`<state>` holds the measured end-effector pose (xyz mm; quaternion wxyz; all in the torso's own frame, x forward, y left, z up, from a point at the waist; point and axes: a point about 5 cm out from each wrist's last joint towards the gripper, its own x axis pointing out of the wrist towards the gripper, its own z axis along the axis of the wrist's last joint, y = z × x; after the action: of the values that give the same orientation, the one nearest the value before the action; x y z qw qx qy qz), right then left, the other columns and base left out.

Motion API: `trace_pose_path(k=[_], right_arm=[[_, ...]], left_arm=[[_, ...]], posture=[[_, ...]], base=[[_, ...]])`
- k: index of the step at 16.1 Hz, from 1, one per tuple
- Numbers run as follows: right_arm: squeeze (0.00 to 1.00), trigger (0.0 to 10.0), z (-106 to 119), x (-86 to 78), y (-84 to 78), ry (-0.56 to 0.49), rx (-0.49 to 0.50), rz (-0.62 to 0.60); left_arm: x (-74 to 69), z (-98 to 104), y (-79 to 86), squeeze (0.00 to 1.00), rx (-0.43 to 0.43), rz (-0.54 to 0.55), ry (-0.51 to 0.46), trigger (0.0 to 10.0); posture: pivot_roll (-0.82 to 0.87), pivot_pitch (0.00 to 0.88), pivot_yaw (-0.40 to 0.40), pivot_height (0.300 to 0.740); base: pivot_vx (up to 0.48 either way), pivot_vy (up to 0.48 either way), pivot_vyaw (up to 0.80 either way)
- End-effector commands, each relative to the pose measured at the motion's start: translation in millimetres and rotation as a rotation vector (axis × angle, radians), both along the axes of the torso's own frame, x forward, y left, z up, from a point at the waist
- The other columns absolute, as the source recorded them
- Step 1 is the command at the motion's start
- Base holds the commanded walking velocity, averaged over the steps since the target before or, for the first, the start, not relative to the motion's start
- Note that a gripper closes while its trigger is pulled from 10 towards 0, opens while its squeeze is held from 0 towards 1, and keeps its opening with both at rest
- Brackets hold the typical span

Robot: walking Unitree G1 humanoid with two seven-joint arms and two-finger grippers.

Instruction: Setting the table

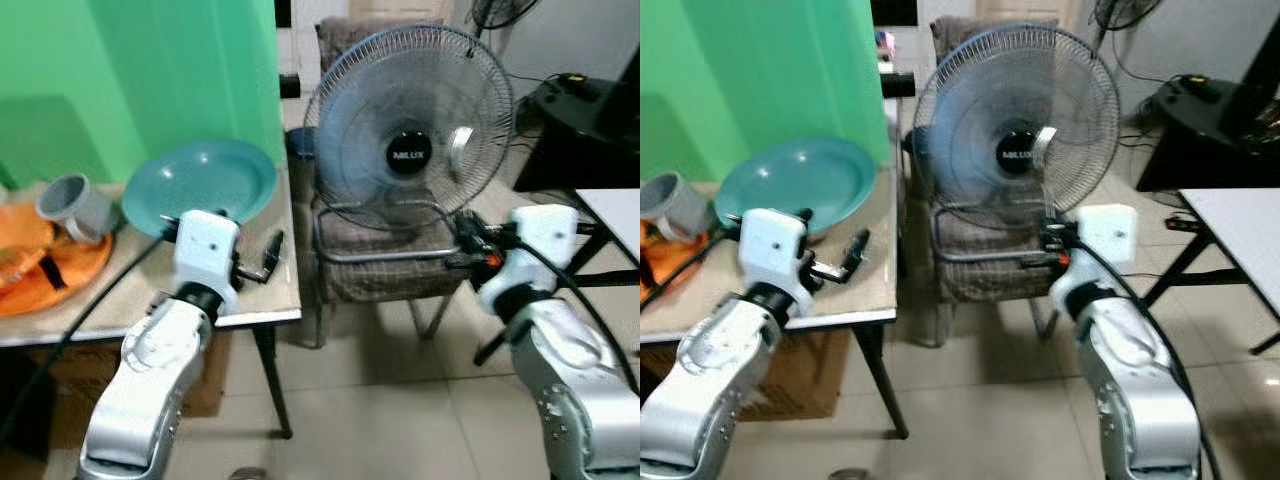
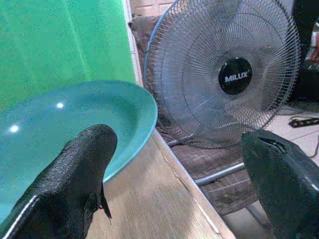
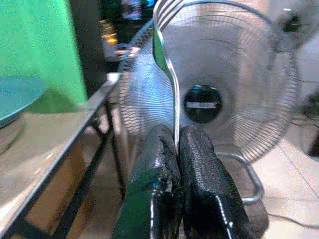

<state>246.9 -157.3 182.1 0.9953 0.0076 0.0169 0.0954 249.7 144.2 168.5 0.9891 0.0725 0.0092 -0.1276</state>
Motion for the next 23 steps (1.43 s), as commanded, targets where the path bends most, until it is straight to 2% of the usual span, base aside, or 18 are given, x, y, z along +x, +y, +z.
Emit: trace_pose_path(k=[1,5,14,18,19,21,23], right_arm=[[0.00,10.0,5,1.5,3.2,-0.008,0.001,0.030],[0.00,10.0,1,2.7,3.6,0.026,-0.009,0.025],[0.00,10.0,-5,0.6,-0.4,0.073,0.023,-0.029],[0.00,10.0,-5,0.3,-1.3,0.079,0.024,-0.042],[0.00,10.0,-5,0.1,-1.6,0.080,0.024,-0.047],[0.00,10.0,-5,-0.1,-2.0,0.081,0.024,-0.053],[0.00,10.0,-5,-0.1,-2.4,0.081,0.024,-0.058]], left_arm=[[0.8,0,2.9,0.00,0.005,0.014,-0.007,10.0],[-1.0,-1,3.0,0.00,0.005,0.016,-0.006,10.0],[-0.1,-1,1.8,0.00,0.002,0.008,-0.005,10.0],[4.1,0,4.8,0.00,0.026,0.023,0.000,10.0],[6.0,2,5.7,0.00,0.032,0.032,-0.011,10.0],[6.5,1,4.2,0.00,0.008,0.020,0.002,10.0],[6.3,-1,2.4,0.00,-0.016,0.012,0.017,10.0]], posture=[[0.12,0.000,-0.036,0.740],[0.13,0.000,-0.041,0.740],[0.11,0.000,-0.029,0.740],[0.11,0.000,-0.019,0.740],[0.10,0.000,-0.016,0.740],[0.10,0.000,-0.014,0.740],[0.10,0.000,-0.012,0.740]], base=[[0.000,0.000,0.00],[0.000,0.000,0.00],[0.000,0.000,-0.80],[0.000,0.419,-0.80],[0.000,-0.480,-0.80],[0.000,-0.375,-0.80],[0.000,0.480,-0.80]])
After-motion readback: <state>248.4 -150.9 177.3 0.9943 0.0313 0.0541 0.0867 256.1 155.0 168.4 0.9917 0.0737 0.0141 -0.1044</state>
